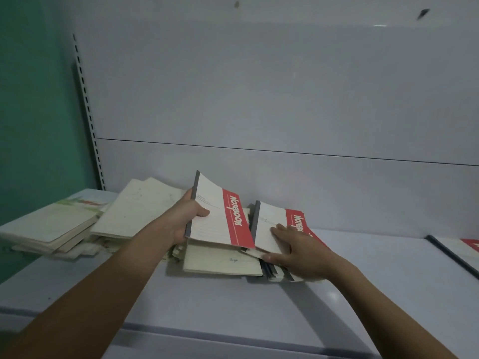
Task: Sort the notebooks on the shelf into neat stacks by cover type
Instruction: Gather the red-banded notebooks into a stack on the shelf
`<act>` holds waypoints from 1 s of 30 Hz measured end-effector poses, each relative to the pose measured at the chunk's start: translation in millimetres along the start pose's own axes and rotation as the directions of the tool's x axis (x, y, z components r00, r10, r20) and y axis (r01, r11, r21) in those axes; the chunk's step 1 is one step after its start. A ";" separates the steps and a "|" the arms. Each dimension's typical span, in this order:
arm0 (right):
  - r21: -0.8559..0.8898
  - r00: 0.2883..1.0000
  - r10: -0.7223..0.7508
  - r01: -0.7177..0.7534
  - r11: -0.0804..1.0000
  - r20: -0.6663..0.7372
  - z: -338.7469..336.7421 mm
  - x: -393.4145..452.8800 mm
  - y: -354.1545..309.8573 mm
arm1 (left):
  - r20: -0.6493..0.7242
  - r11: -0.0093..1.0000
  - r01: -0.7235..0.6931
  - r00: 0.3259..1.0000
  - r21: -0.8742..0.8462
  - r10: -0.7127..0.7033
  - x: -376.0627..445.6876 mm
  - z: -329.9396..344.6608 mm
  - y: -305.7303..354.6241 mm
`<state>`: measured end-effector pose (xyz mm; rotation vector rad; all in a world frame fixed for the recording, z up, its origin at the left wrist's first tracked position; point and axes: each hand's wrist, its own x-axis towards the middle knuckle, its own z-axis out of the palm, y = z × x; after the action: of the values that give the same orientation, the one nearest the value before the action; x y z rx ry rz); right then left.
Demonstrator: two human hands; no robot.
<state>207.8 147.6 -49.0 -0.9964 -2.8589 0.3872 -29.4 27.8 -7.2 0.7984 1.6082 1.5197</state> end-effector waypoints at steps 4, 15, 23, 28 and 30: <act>0.108 1.000 -0.018 0.016 0.994 0.024 -5.9 -0.8 -2.9 | 0.040 0.998 0.030 0.999 -0.053 -0.028 5.8 -4.1 -7.5; 0.510 0.911 0.053 0.180 0.841 -0.410 -8.1 1.8 -31.0 | 0.055 0.994 0.075 0.996 -0.079 -0.071 3.6 16.2 -7.2; 0.244 0.926 -0.301 0.354 0.903 -0.228 13.7 -5.5 -70.6 | 0.059 0.991 0.054 0.997 -0.126 -0.047 2.1 18.0 -18.7; 0.391 0.937 0.047 0.098 0.915 -0.345 -4.6 2.5 -40.8 | -0.012 0.987 -0.012 1.000 -0.160 0.010 -9.7 -1.0 -13.0; 0.295 0.971 0.105 -0.037 0.955 -0.216 -2.9 2.6 -28.3 | -0.037 0.986 -0.023 0.999 -0.163 0.017 -11.6 -9.2 -13.1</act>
<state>189.3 128.5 -38.6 -1.0152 -2.4761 0.6310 -30.6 11.9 -19.0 0.7013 1.4821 1.6649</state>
